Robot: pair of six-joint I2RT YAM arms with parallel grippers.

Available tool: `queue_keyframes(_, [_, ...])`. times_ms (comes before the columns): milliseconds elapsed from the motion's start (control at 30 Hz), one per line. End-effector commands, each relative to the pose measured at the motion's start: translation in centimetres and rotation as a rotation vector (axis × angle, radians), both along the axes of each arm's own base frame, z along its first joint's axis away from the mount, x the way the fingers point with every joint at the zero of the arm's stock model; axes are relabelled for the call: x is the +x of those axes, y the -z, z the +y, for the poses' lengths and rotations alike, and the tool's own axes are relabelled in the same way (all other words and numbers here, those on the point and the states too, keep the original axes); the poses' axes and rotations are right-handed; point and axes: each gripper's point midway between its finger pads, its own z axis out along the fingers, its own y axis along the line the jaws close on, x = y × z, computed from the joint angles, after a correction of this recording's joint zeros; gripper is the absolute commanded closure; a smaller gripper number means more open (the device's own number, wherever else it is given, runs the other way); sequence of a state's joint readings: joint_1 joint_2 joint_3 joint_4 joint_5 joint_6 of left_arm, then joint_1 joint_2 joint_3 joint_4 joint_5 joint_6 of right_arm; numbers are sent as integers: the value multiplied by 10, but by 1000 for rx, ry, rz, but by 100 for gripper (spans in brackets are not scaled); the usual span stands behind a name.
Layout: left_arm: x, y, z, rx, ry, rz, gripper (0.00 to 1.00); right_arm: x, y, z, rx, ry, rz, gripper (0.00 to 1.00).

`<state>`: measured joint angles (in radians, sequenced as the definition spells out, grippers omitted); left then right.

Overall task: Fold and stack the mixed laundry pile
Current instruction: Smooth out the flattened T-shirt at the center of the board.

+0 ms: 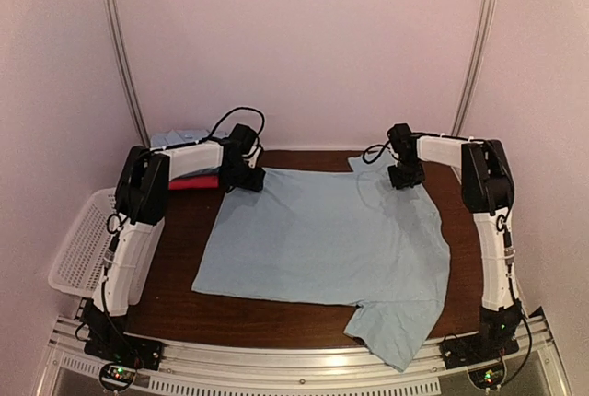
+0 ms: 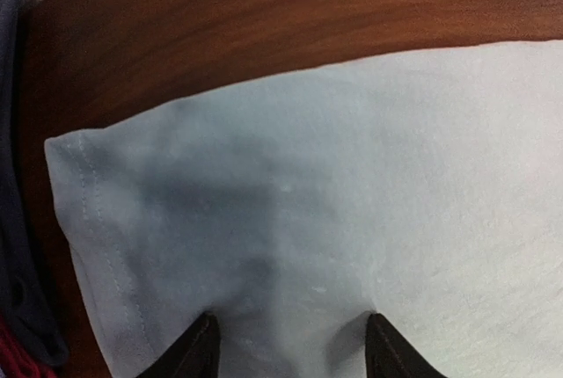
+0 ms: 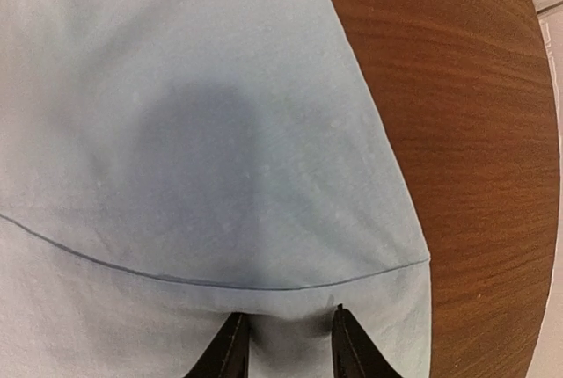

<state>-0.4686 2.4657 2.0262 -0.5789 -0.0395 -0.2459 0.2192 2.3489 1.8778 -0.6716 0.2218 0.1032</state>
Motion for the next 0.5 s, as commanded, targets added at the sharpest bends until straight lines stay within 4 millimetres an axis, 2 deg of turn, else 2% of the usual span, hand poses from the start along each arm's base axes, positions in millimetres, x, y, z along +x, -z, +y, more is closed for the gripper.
queue_keyframes(0, [11,28,3,-35,-5,77,43,-4,40,-26,-64,7,124,66])
queue_keyframes(133, [36,23,-4,-99,5,36,43,22,41,-25,-53,-11,106,67])
queue_keyframes(200, [47,8,-12,-148,28,-4,42,35,28,-22,-36,-16,77,66])
queue_keyframes(267, [54,-20,-23,-194,59,-55,40,43,4,-13,14,-30,32,63])
queue_keyframes(333, [56,-56,-28,-219,72,-111,37,44,-36,1,70,-60,-36,57])
queue_keyframes(367, [55,-74,-31,-228,85,-137,36,36,-48,6,77,-73,-49,54])
queue_keyframes(400, [52,-101,-33,-238,98,-176,34,31,-72,14,97,-89,-89,51])
queue_keyframes(467, [42,-131,-33,-232,99,-217,33,10,-106,33,163,-124,-142,46])
